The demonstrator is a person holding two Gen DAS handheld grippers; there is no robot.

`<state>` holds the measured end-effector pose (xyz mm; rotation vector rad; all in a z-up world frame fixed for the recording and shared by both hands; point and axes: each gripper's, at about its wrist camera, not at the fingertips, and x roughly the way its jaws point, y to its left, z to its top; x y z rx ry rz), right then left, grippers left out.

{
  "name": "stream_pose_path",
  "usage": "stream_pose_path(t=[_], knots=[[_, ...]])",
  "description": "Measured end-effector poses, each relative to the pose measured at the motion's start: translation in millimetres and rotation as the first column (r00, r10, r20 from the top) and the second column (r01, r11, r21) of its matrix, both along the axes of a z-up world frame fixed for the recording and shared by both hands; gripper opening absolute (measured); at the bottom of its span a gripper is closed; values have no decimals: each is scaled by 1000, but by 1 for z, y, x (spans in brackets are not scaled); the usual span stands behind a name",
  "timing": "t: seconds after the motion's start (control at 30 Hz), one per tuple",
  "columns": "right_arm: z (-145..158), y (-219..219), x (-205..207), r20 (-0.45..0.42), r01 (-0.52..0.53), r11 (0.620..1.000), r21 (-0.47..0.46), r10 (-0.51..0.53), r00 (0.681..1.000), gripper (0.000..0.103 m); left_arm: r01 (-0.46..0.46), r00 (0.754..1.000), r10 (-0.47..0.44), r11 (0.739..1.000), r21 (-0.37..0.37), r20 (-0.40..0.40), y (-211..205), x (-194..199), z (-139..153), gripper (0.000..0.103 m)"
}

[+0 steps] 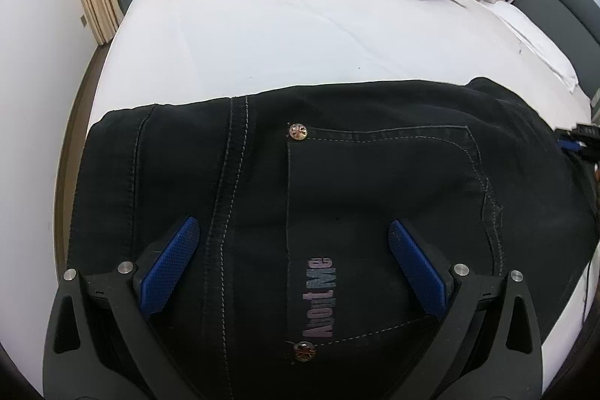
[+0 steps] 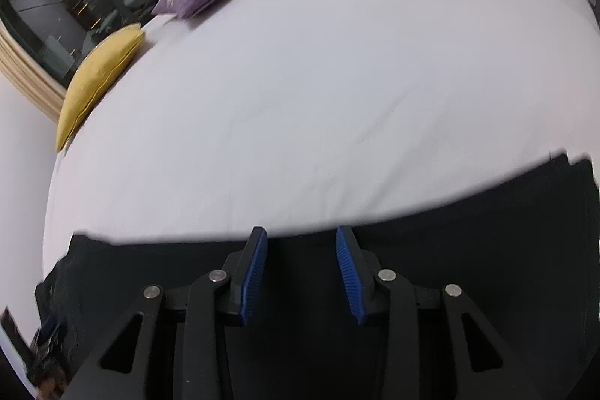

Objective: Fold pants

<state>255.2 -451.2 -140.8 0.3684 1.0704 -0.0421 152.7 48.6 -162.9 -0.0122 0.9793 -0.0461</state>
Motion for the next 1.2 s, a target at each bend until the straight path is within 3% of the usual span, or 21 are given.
stream_pose_path(t=[0.07,0.13,0.27,0.33,0.4,0.43,0.47,0.5,0.57,0.6,0.63,0.67,0.7,0.77,0.87,0.93,1.03,1.1,1.13,1.17,1.2], knots=[[-3,5,8,-18,-21,998,-57,20,1000,42,-2,1000,2,1000,7,8,1,-3,2,103],[16,5,5,-18,-26,997,-66,25,1000,42,5,1000,-5,1000,11,17,3,-8,1,102],[61,23,-49,126,-72,997,4,71,989,43,19,999,-19,1000,10,33,1,-12,0,101],[52,46,-67,112,-177,984,27,173,979,44,15,999,-16,1000,15,35,1,-12,0,101],[25,68,-70,41,-275,961,-28,276,960,46,16,999,-16,1000,6,39,1,-9,0,101],[6,66,-69,9,-269,963,-31,270,963,47,20,999,-20,1000,0,42,3,-11,0,100],[1,59,-70,51,-242,970,16,241,969,45,26,999,-26,1000,2,43,3,-10,0,100],[2,43,-68,82,-182,981,72,176,981,36,32,998,-32,999,2,45,3,-11,0,100],[10,30,-62,32,-93,995,47,91,995,26,35,998,-35,999,2,47,1,-8,0,100],[23,31,-59,-10,-39,997,-61,39,999,30,34,998,-34,999,5,48,1,-7,2,100],[36,35,-56,-3,-27,995,-93,27,1000,31,27,999,-28,1000,14,46,1,-8,5,99],[54,43,-58,59,-56,997,-54,59,997,31,2,999,-3,1000,30,50,0,-13,12,99],[70,59,-59,121,-115,993,-6,115,986,38,-9,997,8,1000,19,73,-1,-21,20,98],[84,98,-55,165,-255,965,66,241,956,58,5,992,-1,1000,-25,129,-2,-28,36,98],[74,176,-35,166,-480,851,214,452,876,58,-5,993,6,1000,-2,118,3,-20,34,98],[57,211,-33,142,-541,807,235,523,841,58,-56,996,55,998,11,70,18,-12,19,98],[16,244,13,39,-492,826,276,502,864,59,-36,997,37,999,-19,70,34,-15,10,97],[13,233,27,112,-455,840,296,442,890,52,-13,997,11,1000,25,73,31,-16,8,97],[12,228,36,95,-418,872,254,408,908,48,-13,997,11,1000,26,79,32,-17,7,97],[10,223,44,75,-395,888,236,389,918,26,-14,996,13,1000,22,84,33,-17,6,97],[9,217,53,57,-360,909,209,357,933,20,-17,996,16,1000,17,87,34,-15,6,97]])
